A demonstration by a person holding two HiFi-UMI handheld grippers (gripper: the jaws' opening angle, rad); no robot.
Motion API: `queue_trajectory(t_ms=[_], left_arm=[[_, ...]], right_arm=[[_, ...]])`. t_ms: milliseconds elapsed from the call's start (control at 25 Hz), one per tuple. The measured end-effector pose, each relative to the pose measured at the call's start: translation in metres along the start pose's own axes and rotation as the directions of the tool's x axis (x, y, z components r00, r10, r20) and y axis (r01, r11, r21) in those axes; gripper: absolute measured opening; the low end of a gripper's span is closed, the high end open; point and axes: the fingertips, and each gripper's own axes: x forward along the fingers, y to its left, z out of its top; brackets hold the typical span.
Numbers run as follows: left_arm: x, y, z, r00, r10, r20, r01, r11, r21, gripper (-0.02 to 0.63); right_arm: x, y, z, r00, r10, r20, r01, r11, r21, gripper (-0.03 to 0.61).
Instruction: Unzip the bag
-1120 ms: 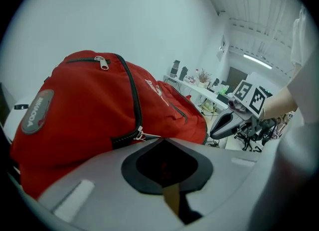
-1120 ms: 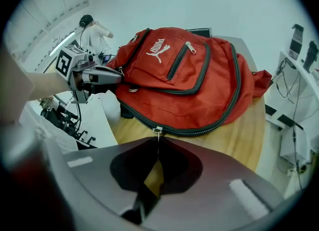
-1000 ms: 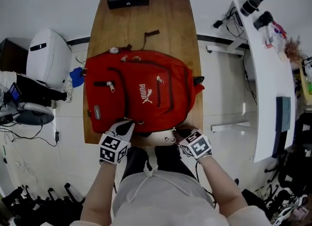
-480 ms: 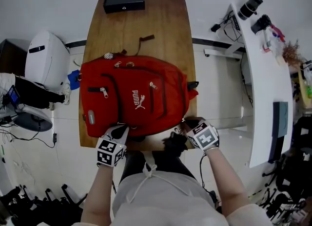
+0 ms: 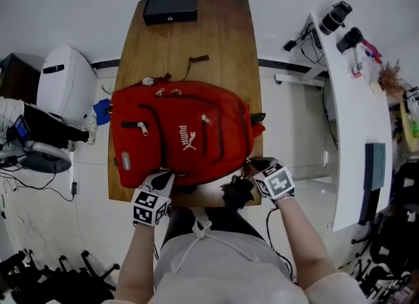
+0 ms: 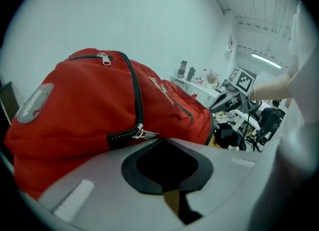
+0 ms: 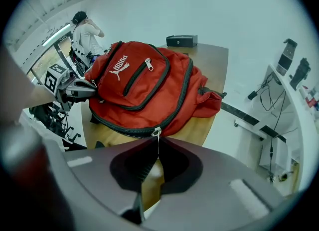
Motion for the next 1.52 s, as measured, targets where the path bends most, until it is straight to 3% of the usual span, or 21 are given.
queue_trajectory(t_ms=[120,200,280,360,440,520,640,680,760,880,960,1160,1360,1520], left_arm=[[-0.002,-0.001,0.003,1.000,-0.018,0.012,0.018,1.000,-0.019,0.006],[-0.006,0.000,0.009,0.999,-0.023,0.035,0.024,0.999,-0.024,0.006],[-0.017,0.004,0.025,0.995,0.001,0.099,0.001,1.000,-0.013,0.006],[-0.032,0.009,0.051,0.982,0.030,0.187,-0.028,1.000,-0.010,0.006],[-0.049,0.009,0.082,0.963,0.024,0.267,-0.025,1.000,0.000,0.006],[-0.073,0.004,0.116,0.937,-0.002,0.349,-0.012,0.999,0.038,0.006],[-0.124,-0.015,0.165,0.872,-0.071,0.485,0.003,0.990,0.140,0.006],[-0.142,-0.021,0.176,0.849,-0.097,0.519,0.000,0.983,0.183,0.006],[-0.175,-0.027,0.184,0.817,-0.128,0.563,-0.022,0.967,0.252,0.006],[-0.212,-0.020,0.169,0.800,-0.132,0.586,-0.042,0.961,0.274,0.006],[-0.230,-0.016,0.155,0.800,-0.144,0.582,-0.028,0.960,0.277,0.006],[-0.267,-0.017,0.112,0.816,-0.182,0.548,0.001,0.950,0.312,0.006],[-0.300,-0.036,0.078,0.784,-0.183,0.593,-0.027,0.945,0.327,0.006],[-0.323,-0.061,0.045,0.783,-0.149,0.604,-0.048,0.954,0.297,0.006]], right_arm=[[-0.005,-0.002,0.005,0.995,-0.068,0.070,0.065,0.997,0.039,0.049],[-0.014,-0.002,0.016,0.984,-0.096,0.152,0.079,0.990,0.117,0.126],[-0.028,0.004,0.034,0.963,-0.096,0.253,0.049,0.981,0.187,0.123],[-0.047,0.013,0.059,0.929,-0.101,0.357,0.032,0.980,0.195,0.074],[-0.072,0.027,0.089,0.871,-0.096,0.481,0.028,0.989,0.146,0.008],[-0.105,0.052,0.123,0.778,-0.062,0.625,0.028,0.998,0.064,0.008],[-0.158,0.097,0.160,0.635,-0.014,0.772,0.085,0.995,-0.053,0.008],[-0.171,0.113,0.167,0.604,-0.003,0.797,0.112,0.990,-0.081,0.008],[-0.186,0.147,0.171,0.568,0.008,0.823,0.161,0.979,-0.121,0.008],[-0.189,0.193,0.166,0.544,0.002,0.839,0.198,0.971,-0.131,0.008],[-0.185,0.217,0.158,0.552,-0.021,0.833,0.186,0.978,-0.098,0.008],[-0.175,0.270,0.133,0.548,-0.061,0.834,0.086,0.996,0.017,0.008],[-0.186,0.317,0.101,0.539,-0.016,0.842,0.112,0.992,-0.052,0.008],[-0.200,0.341,0.065,0.518,-0.003,0.855,0.115,0.991,-0.067,0.008]])
